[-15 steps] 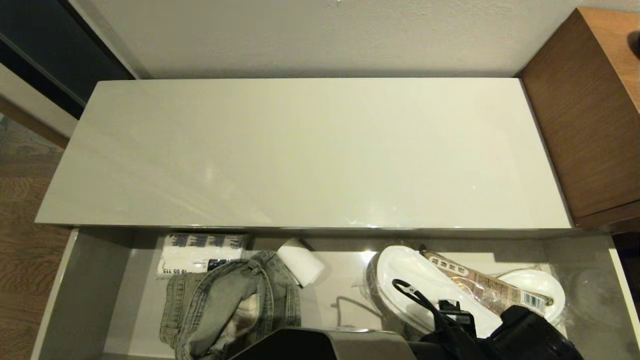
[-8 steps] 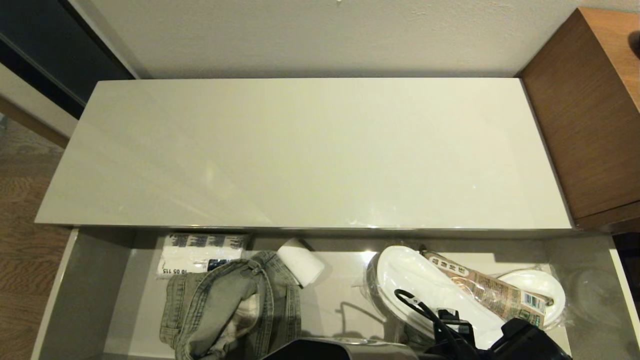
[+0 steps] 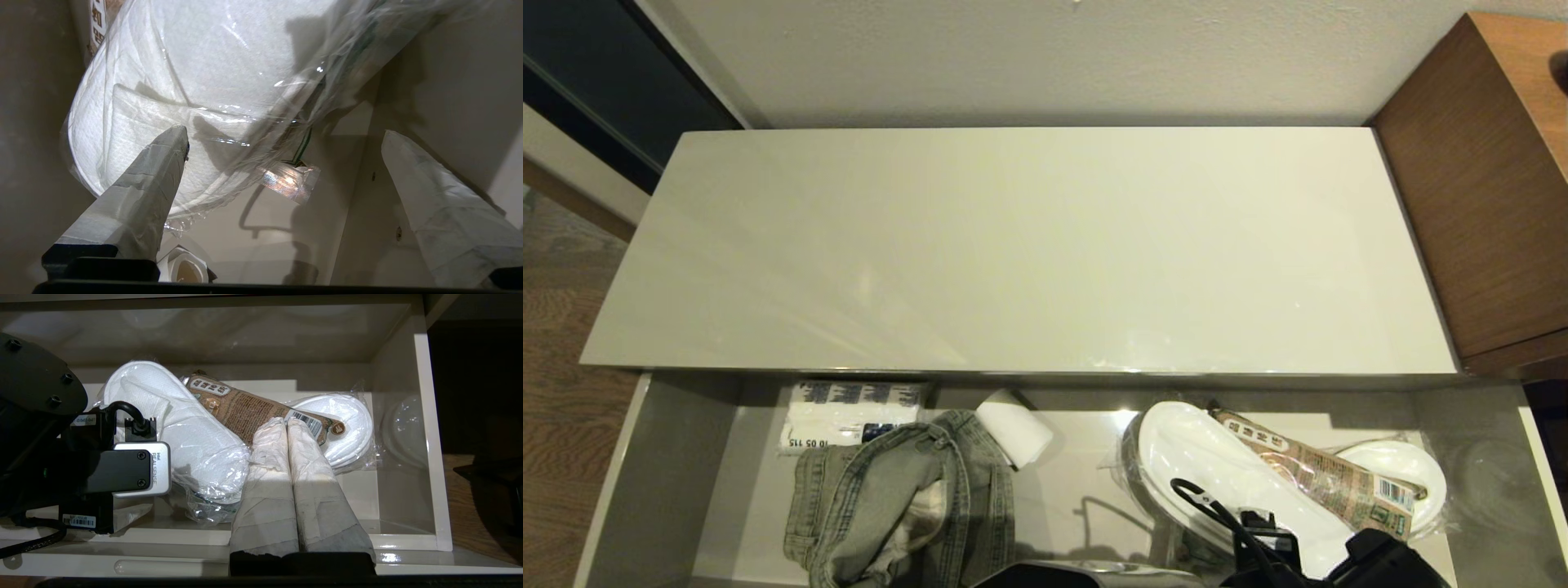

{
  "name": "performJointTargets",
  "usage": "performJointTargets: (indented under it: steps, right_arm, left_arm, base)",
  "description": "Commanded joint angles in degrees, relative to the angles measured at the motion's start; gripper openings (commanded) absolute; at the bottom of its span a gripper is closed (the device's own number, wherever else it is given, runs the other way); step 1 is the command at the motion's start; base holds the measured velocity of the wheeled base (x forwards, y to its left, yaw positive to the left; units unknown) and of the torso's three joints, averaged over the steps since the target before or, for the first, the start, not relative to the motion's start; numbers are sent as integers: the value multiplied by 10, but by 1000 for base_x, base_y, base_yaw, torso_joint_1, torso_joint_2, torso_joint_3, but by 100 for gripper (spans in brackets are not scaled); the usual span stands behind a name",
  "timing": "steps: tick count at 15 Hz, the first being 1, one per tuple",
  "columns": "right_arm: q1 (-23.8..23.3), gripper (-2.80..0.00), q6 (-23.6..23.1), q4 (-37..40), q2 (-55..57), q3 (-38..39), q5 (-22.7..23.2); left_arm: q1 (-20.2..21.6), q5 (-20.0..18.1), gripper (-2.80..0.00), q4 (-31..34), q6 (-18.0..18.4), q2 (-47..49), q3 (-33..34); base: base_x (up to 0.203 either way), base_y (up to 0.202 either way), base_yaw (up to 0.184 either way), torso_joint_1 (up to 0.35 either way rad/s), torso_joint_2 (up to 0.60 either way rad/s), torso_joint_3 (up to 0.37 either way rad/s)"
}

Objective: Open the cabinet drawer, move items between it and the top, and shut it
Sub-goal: Take out the disposable slippers from the drawer

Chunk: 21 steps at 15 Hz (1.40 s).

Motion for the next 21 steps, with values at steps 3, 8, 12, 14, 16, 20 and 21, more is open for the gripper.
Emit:
performJointTargets:
  steps: [3,8,12,14,16,20,21]
  right_arm:
    - [0,-280,0,0,-12,1,0]
    - [0,-280,0,0,-12,1,0]
    - [0,-280,0,0,-12,1,0]
    - [0,-280,0,0,-12,1,0]
    - [0,-280,0,0,-12,1,0]
    - [0,-280,0,0,-12,1,0]
    - [0,-280,0,0,-12,1,0]
  left_arm:
    - [0,7,0,0,-1,0,-1]
    - [4,65,0,5,-8,5,2]
    - [9,70,0,5,-8,5,1]
    - [12,75,0,7,-15,6,2]
    - [13,82,0,7,-16,5,8]
    - [16,84,0,8,-16,4,9]
    - [20,87,0,10,-17,5,10]
  base:
    - [0,0,0,0,0,0]
    - [0,0,0,0,0,0]
    - [0,0,0,0,0,0]
    - [0,0,0,0,0,0]
    - [0,0,0,0,0,0]
    - [0,0,0,0,0,0]
    - [0,0,0,0,0,0]
